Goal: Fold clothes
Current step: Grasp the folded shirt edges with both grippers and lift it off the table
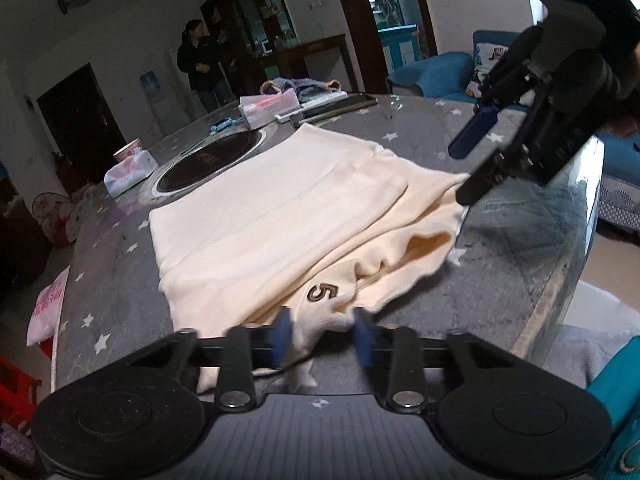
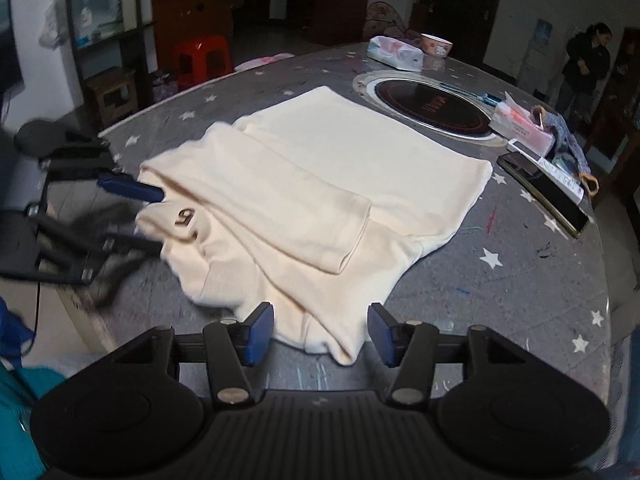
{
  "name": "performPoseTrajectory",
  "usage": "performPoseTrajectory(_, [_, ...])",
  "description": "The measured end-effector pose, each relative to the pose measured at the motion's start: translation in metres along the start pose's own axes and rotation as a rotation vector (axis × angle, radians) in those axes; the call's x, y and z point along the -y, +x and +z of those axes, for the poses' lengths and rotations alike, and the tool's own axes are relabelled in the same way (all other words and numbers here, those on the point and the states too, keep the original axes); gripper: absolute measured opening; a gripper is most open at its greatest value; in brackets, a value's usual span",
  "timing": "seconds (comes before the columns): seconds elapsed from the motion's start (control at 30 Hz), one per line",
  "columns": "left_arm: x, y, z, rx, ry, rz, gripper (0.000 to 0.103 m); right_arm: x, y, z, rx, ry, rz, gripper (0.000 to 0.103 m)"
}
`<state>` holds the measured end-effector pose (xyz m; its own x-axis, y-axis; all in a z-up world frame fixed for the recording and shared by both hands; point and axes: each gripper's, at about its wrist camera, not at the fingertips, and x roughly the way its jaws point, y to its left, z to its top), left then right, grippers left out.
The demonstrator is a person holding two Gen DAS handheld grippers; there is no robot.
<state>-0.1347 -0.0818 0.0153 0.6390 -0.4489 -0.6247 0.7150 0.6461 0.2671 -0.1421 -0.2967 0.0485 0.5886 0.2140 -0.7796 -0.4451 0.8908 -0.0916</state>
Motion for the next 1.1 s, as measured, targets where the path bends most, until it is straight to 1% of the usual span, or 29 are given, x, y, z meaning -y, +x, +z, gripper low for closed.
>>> performPoseTrajectory(0.07, [-0.001,0.0,0.003,0.008,-0.014,-0.001,0.018,-0.003,-0.002,-0.003,-0.001,-0.024,0.006,0.053])
performPoseTrajectory(0.17, [-0.008,0.0,0.009,0.02,-0.036,0.004,0.017,-0.01,-0.009,-0.007,0.01,-0.072,0.023,0.058])
performPoseTrajectory(0.23, [-0.015,0.002,0.015,0.022,-0.062,-0.001,0.016,-0.015,-0.01,-0.008,0.019,-0.098,0.03,0.059])
performPoseTrajectory(0.3, [-0.02,0.004,0.021,0.024,-0.08,-0.005,0.016,-0.021,-0.007,-0.007,0.032,-0.12,0.034,0.06])
performPoseTrajectory(0.37, [-0.024,0.007,0.025,0.025,-0.093,-0.01,0.016,-0.027,-0.004,-0.006,0.045,-0.142,0.038,0.063])
performPoseTrajectory(0.53, [-0.028,0.007,0.026,0.021,-0.118,-0.023,0.016,-0.037,0.011,0.002,0.082,-0.182,0.03,0.063])
performPoseTrajectory(0.6, [-0.028,0.006,0.024,0.023,-0.118,-0.028,0.016,-0.041,0.02,0.006,0.1,-0.197,0.017,0.061])
performPoseTrajectory(0.67, [-0.027,0.005,0.021,0.023,-0.118,-0.032,0.017,-0.044,0.026,0.008,0.11,-0.211,0.007,0.053])
performPoseTrajectory(0.7, [-0.028,0.005,0.019,0.023,-0.119,-0.035,0.019,-0.044,0.03,0.009,0.106,-0.211,0.013,0.049])
performPoseTrajectory(0.73, [-0.028,0.004,0.017,0.022,-0.12,-0.035,0.022,-0.043,0.032,0.011,0.103,-0.204,0.024,0.037])
performPoseTrajectory(0.77, [-0.028,0.002,0.014,0.024,-0.12,-0.03,0.026,-0.042,0.033,0.012,0.101,-0.196,0.037,0.029])
performPoseTrajectory(0.8, [-0.028,0.0,0.011,0.027,-0.119,-0.025,0.029,-0.041,0.033,0.013,0.1,-0.188,0.048,0.025])
performPoseTrajectory(0.83, [-0.028,-0.001,0.007,0.027,-0.117,-0.018,0.039,-0.04,0.033,0.013,0.099,-0.181,0.059,0.019])
performPoseTrajectory(0.87, [-0.028,-0.003,0.005,0.03,-0.11,-0.01,0.044,-0.039,0.033,0.014,0.097,-0.172,0.068,0.017])
performPoseTrajectory(0.97, [-0.024,-0.008,-0.002,0.039,-0.072,0.015,0.048,-0.03,0.032,0.018,0.094,-0.115,0.098,0.012])
performPoseTrajectory(1.0, [-0.023,-0.009,-0.003,0.04,-0.057,0.018,0.05,-0.027,0.031,0.02,0.096,-0.096,0.103,0.011])
performPoseTrajectory(1.03, [-0.022,-0.008,-0.004,0.042,-0.041,0.027,0.054,-0.024,0.029,0.022,0.101,-0.082,0.104,0.01])
performPoseTrajectory(1.1, [-0.019,-0.006,-0.005,0.049,-0.005,0.052,0.056,-0.018,0.026,0.025,0.111,-0.056,0.114,0.009])
